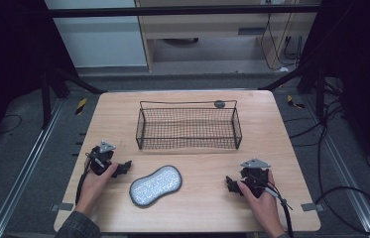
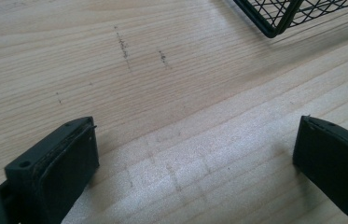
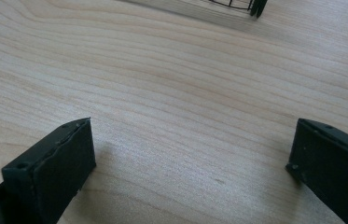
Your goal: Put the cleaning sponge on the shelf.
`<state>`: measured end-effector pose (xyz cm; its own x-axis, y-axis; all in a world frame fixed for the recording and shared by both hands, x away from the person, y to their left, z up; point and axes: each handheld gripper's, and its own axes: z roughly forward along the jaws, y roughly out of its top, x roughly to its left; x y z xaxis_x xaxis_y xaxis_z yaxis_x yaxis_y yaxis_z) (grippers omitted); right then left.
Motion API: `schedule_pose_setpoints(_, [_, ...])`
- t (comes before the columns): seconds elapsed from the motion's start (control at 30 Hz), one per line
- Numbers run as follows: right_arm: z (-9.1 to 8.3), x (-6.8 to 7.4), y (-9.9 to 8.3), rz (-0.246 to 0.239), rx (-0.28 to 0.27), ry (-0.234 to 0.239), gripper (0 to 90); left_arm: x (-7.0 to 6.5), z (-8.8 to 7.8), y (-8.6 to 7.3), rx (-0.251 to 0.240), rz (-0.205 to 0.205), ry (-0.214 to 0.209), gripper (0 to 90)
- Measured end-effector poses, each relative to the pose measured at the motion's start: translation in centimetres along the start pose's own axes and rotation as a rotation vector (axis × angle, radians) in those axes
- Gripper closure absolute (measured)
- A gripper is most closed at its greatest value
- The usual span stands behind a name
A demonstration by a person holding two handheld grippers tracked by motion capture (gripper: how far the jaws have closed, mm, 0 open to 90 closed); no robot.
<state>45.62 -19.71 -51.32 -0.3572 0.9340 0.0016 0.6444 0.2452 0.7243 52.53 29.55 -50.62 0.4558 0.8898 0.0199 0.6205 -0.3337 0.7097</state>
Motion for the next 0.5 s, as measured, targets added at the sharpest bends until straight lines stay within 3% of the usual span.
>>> schedule_pose_setpoints(0.07, [0.0, 0.0, 0.0, -0.001, 0.000, 0.000, 0.4, -0.1, -0.4, 0.1, 0.002, 0.004, -0.006, 5.8])
schedule_pose_setpoints(0.5, [-0.1, 0.0, -0.1, -0.004, 0.000, 0.002, 0.4, -0.8, -3.5, 0.9, -0.077, 0.027, -0.025, 4.3])
